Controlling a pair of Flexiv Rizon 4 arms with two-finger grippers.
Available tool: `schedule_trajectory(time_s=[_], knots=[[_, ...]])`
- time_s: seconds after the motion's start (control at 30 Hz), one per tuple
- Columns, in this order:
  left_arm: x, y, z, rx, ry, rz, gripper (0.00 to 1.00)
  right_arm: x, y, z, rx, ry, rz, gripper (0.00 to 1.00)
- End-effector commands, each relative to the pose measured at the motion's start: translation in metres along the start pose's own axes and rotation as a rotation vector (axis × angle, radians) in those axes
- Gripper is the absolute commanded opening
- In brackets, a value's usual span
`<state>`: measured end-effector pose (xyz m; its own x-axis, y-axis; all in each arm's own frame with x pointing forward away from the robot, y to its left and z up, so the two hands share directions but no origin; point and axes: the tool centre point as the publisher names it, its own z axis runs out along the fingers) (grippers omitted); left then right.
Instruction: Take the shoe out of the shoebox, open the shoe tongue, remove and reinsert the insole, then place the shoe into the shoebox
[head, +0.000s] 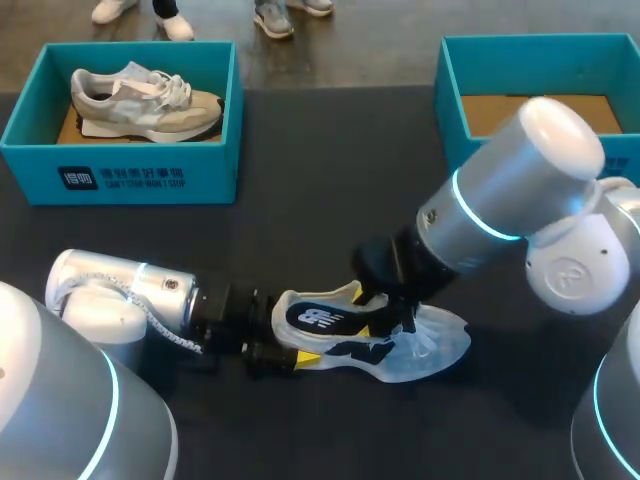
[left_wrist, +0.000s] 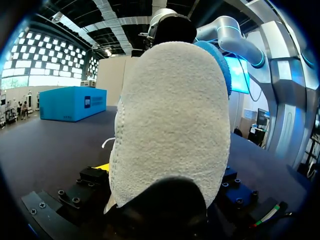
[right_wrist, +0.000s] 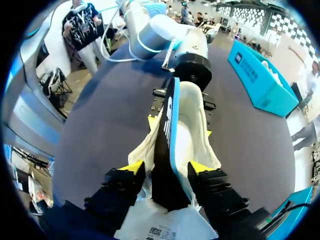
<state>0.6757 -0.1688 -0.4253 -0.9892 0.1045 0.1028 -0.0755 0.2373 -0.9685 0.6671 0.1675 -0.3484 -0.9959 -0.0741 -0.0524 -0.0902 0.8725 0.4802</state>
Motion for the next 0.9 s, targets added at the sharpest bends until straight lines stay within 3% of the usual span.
schedule_trajectory(time_s=[0.03,0.13,0.37,0.7,0.9], knots=[[-0.001,0.003,0.002,-0.002,-0.003,0.0,0.0,-0.001,0.008,-0.008,0.037,0.036,-0.008,0.58],[-0.001,0.003,0.002,-0.002,-0.003,0.0,0.0,0.002,0.012,-0.015,0.044,0.043,-0.009,0.5],[-0.001,0.003,0.002,-0.002,-0.003,0.0,0.0,0.004,0.024,-0.03,0.063,0.074,-0.024,0.44],[-0.001,0.003,0.002,-0.002,-0.003,0.0,0.0,-0.01,0.048,-0.034,0.087,0.111,-0.061,0.46],[-0.001,0.003,0.002,-0.002,-0.003,0.0,0.0,-0.017,0.052,-0.022,0.094,0.17,-0.07,0.46]])
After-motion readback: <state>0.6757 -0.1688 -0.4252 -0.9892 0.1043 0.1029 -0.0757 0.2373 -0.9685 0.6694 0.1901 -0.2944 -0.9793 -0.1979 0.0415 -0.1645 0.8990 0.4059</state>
